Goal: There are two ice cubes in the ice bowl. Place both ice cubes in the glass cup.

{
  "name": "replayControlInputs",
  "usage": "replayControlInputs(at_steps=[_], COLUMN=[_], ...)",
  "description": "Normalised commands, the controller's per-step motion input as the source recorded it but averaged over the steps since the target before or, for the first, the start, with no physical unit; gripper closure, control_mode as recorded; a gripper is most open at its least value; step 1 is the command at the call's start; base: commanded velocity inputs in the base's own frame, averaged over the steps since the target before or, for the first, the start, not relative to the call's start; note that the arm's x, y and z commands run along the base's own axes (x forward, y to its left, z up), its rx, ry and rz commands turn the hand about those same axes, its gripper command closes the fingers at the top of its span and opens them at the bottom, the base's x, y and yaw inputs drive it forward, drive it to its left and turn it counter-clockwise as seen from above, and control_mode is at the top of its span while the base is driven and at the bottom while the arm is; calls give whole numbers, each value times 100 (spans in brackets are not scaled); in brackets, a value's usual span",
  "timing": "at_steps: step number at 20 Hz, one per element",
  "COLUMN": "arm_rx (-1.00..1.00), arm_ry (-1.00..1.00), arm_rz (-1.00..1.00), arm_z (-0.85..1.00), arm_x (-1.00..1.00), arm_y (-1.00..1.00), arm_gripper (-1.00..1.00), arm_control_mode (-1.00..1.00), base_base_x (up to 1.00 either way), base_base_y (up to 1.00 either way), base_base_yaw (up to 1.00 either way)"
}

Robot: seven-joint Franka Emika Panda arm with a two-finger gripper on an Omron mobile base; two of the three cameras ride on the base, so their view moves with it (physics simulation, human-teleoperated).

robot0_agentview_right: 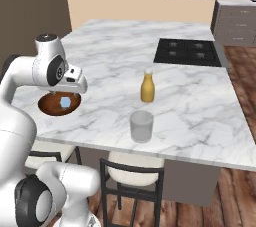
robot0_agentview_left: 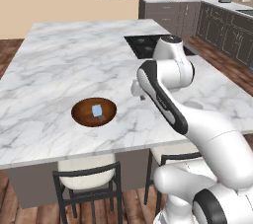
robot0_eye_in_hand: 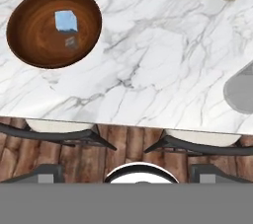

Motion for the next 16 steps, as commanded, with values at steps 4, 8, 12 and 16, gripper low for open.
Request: replayControlInputs(at_steps=[4, 8, 12, 16], arm_rx=[7, 10, 5, 1], arm_ry=[0, 1, 0, -5], arm_rz=[0, 0, 1, 0], arm_z=[-42, -43, -32, -10], arm_x=[0, 0, 0, 13], arm_y=[51, 41, 39, 44], arm_gripper=[-100, -100, -100, -100], arm_control_mode=[-100, -100, -100, -100], base_base_x=[0, 0, 0, 0], base_base_y=[0, 0, 0, 0], base_base_yaw=[0, 0, 0, 0])
